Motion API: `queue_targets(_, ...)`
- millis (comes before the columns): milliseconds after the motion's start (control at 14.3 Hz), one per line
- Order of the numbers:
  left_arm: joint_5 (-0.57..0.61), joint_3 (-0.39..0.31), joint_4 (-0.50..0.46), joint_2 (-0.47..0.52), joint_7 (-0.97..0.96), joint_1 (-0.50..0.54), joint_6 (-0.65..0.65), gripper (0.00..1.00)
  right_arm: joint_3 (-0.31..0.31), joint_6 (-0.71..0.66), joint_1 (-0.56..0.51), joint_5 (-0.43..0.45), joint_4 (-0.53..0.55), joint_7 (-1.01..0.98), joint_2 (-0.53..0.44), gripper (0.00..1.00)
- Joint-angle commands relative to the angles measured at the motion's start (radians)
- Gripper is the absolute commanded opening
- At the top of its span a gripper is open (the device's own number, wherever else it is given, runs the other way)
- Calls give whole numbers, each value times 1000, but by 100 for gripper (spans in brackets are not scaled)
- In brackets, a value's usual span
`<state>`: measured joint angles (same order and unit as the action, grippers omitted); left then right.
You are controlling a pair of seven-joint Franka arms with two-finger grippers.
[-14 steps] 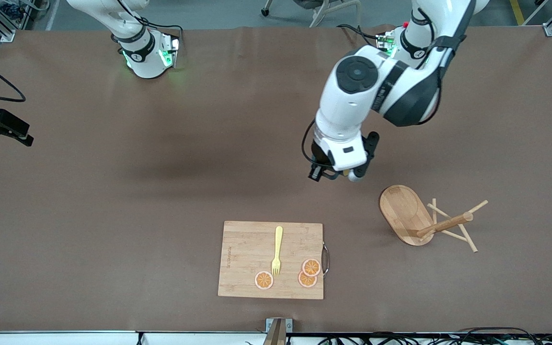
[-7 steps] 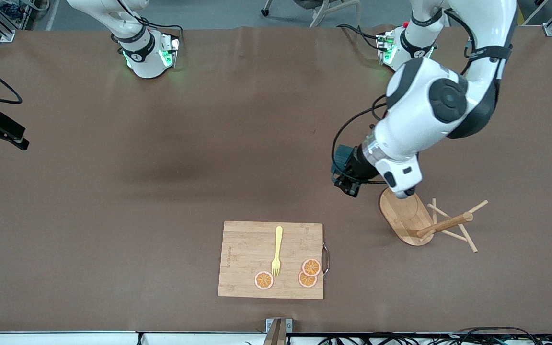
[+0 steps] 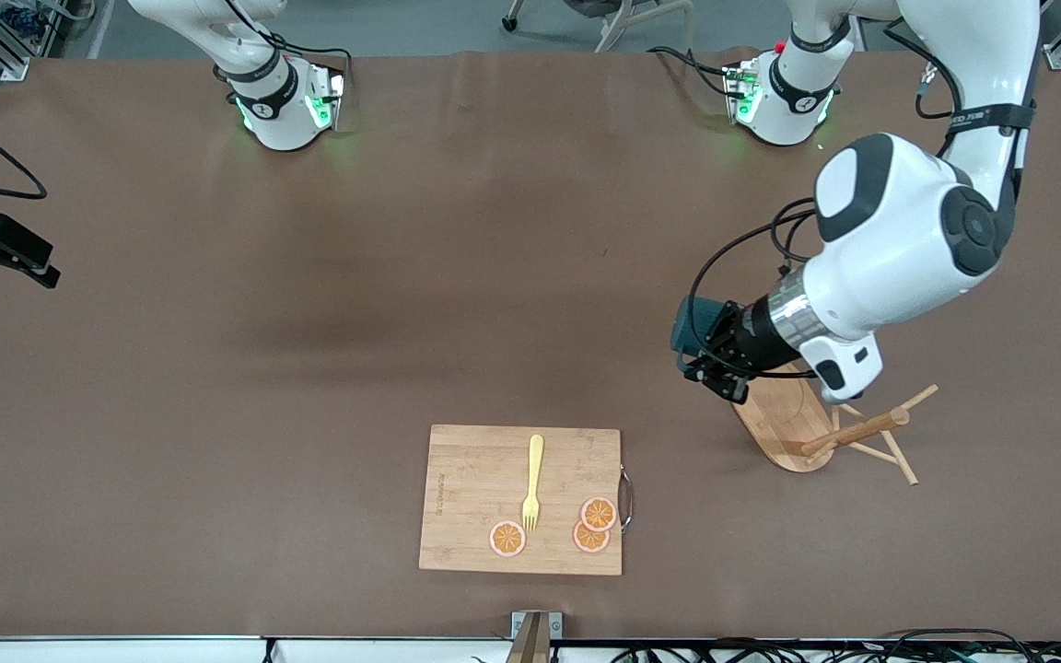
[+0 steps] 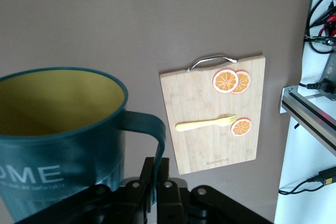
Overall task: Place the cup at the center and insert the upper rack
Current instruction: 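Carry the mug over the wooden mug tree with the left gripper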
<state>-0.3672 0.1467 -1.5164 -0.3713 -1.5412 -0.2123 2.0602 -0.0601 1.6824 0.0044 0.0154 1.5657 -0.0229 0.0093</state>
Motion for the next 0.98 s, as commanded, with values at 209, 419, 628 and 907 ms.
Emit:
queue_targets(209, -41, 8, -82, 41, 154, 85, 0, 0, 0, -20, 3, 0, 31, 3, -28, 100)
queue_targets(419, -44, 8, -96, 43, 196, 113, -3, 0, 0, -17, 3, -3, 28, 4, -28, 100)
queue_targets(628, -74, 8, -96, 38, 263, 145, -8, 0, 0, -20, 5, -3, 27, 4, -28, 100)
queue_targets(907, -107, 7, -107, 31, 354, 165, -9, 0, -1, -20, 0, -2, 20, 3, -23, 100)
